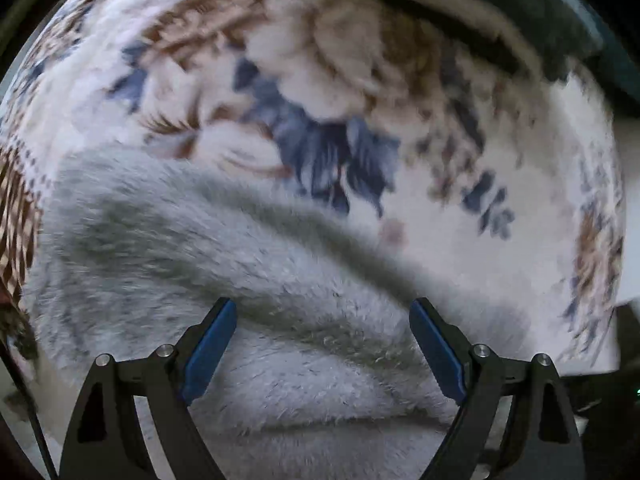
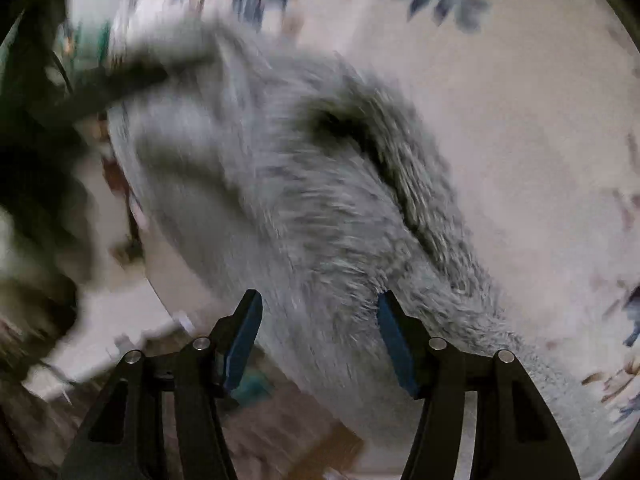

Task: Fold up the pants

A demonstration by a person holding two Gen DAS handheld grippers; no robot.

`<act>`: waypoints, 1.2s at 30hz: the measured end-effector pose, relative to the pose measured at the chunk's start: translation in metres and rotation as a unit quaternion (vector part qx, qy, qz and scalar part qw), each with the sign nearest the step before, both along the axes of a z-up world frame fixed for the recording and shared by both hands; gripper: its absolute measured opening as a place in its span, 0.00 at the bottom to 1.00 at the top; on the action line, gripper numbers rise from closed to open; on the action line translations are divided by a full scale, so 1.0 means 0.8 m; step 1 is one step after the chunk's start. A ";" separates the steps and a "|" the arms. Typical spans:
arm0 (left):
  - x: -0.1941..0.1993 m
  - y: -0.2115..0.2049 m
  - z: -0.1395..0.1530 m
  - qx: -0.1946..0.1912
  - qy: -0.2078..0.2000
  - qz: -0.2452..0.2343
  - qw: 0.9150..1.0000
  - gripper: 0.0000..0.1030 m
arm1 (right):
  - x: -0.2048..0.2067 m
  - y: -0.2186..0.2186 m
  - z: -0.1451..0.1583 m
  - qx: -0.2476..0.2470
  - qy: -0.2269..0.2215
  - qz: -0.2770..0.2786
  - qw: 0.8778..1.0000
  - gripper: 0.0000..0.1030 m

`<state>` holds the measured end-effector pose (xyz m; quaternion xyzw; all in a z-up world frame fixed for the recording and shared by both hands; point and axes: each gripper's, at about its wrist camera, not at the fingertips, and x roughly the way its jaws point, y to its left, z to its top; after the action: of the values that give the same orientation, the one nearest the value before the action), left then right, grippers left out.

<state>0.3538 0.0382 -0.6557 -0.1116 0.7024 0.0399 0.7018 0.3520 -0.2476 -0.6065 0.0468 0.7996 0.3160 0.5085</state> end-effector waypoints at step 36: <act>-0.030 0.042 -0.016 -0.012 0.020 0.033 0.999 0.85 | 0.051 0.063 -0.073 0.031 0.112 -0.055 0.992 0.49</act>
<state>0.3299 0.0721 -0.6686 -0.1425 0.7127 0.0565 0.6845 0.3931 -0.1973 -0.6648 0.1414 0.8377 0.3047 0.4306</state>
